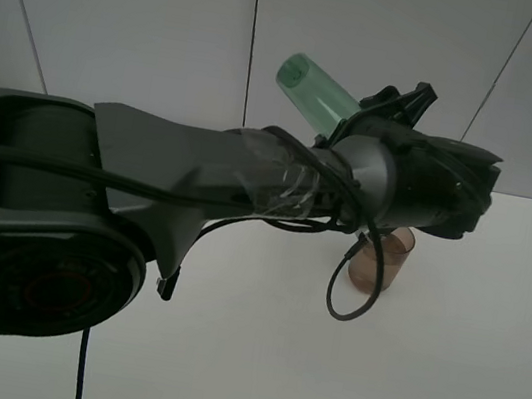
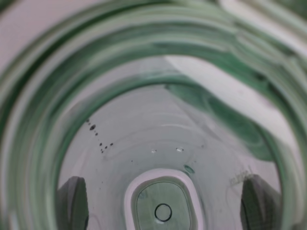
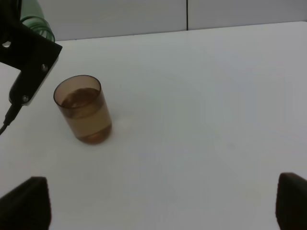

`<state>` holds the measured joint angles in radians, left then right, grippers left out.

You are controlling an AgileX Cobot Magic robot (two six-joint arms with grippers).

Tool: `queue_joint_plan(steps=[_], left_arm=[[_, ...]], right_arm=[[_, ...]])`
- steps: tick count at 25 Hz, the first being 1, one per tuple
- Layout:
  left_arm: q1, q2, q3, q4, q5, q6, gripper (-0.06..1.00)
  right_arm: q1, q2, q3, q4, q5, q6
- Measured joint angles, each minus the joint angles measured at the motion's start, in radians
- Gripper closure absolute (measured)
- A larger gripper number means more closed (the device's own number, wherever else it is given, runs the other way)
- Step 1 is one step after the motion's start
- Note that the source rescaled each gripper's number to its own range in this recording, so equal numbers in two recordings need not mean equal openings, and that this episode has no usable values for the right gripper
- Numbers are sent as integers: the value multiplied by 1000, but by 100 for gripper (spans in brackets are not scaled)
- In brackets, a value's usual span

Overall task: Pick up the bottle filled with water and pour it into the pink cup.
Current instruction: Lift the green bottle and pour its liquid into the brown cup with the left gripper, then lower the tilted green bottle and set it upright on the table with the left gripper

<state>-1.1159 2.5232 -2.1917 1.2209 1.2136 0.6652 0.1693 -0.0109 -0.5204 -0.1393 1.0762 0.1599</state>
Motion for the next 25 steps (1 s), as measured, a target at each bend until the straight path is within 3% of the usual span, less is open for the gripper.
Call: queue_joint_plan(steps=[8, 12, 20, 25], left_arm=[[5, -8, 0, -104, 0, -172, 93], [19, -49, 0, -177, -1, -339, 93], [87, -160, 0, -369, 0, -773, 93], [135, -217, 0, -481, 2, -910, 93]], right_arm=[[0, 0, 0, 0, 0, 0], [0, 0, 0, 0, 0, 0], [0, 0, 0, 0, 0, 0], [0, 0, 0, 0, 0, 0]])
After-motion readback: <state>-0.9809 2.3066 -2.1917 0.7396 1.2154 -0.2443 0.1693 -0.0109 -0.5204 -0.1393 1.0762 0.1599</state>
